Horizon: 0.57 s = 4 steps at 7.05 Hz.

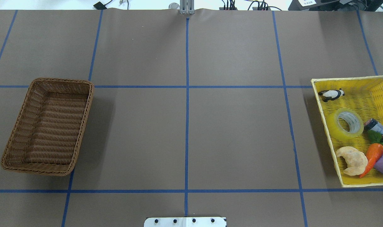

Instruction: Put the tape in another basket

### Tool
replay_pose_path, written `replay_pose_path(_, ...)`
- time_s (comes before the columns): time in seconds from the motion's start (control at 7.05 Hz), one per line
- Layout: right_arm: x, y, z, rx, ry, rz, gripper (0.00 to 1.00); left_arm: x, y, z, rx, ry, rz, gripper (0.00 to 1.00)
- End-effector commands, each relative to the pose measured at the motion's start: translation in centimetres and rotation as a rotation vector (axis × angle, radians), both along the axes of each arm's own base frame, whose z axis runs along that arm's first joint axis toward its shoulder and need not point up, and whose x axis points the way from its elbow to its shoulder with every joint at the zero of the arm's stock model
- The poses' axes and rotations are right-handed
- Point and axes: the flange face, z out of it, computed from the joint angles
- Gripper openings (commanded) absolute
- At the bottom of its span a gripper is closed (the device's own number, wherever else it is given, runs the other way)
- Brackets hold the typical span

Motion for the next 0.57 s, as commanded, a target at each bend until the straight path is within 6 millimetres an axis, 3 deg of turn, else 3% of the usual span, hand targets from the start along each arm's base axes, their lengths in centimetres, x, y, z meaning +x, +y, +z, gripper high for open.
replay_pose_path(0.0,0.00,0.00,0.00,-0.001,0.000,0.001,1.00,0.02,-0.02,-0.67,0.015,0.001,0.002,0.98)
replay_pose_path(0.43,-0.01,-0.08,-0.15,0.004,0.000,-0.002,1.00,-0.06,0.31,-0.93,0.018,-0.007,-0.001,0.98)
